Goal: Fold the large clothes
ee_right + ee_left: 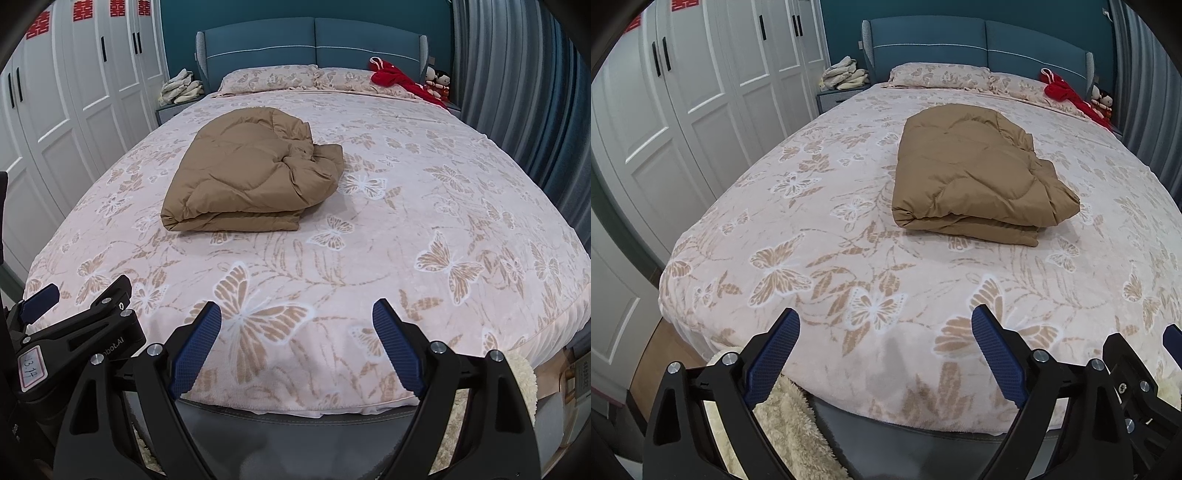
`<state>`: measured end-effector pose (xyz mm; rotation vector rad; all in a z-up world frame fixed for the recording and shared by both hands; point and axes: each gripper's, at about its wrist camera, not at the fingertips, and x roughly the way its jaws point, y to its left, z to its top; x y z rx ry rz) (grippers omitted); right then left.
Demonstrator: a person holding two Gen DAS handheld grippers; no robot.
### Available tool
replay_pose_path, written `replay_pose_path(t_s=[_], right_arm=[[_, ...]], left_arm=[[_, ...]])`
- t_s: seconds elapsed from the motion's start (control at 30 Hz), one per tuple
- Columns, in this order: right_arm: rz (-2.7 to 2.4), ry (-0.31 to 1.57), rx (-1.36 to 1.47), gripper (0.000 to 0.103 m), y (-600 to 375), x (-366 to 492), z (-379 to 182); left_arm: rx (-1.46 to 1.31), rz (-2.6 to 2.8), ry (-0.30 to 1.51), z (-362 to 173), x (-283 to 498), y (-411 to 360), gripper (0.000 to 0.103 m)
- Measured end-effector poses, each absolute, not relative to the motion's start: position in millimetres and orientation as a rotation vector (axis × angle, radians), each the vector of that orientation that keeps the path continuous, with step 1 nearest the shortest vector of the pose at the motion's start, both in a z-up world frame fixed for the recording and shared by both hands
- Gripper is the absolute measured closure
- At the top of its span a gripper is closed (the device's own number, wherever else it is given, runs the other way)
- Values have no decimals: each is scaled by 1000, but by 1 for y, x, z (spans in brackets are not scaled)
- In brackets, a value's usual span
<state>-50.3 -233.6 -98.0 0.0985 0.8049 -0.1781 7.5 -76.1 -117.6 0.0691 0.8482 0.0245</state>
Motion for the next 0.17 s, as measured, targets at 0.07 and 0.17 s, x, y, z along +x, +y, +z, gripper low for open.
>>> replay_pose_path(t_s=[0.07, 0.17], right_arm=[[-181, 805, 98, 22, -235, -51, -99], [-190, 802, 93, 22, -239, -52, -100]], left_arm=[[70, 18, 851, -118, 9, -78, 19], [69, 8, 858, -119, 14, -79, 19]])
